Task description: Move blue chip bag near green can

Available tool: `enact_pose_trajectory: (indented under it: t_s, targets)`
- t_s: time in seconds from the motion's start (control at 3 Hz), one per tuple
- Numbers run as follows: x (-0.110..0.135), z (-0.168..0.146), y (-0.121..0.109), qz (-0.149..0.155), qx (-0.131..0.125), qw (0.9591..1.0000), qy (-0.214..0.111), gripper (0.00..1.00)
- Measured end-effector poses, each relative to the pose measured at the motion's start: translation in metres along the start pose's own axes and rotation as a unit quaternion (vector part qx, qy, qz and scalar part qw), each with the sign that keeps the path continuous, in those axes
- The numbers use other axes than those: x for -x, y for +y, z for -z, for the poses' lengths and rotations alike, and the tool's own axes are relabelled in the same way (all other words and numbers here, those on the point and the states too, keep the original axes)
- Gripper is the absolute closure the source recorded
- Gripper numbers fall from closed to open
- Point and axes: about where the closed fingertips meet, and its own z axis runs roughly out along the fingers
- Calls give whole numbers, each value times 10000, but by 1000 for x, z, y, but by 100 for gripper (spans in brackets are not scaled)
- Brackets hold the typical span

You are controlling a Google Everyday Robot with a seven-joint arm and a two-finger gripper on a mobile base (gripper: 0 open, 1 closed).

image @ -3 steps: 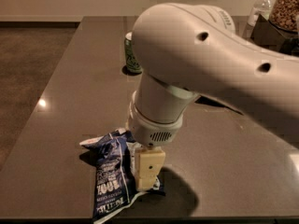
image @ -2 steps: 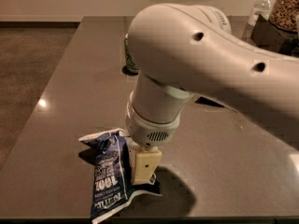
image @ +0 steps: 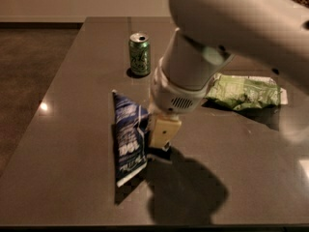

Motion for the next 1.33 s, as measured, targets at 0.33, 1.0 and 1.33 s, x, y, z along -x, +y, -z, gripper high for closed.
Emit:
enact_pose_trajectory:
  t_s: [0.33,1.0,1.33]
  targets:
    - [-21,16,-38,-511,-278,9983,-62,100]
    - [-50,15,-121,-1554,-767,9849,51,100]
    - [-53,4,-147,-1769,-741,9813,146,73]
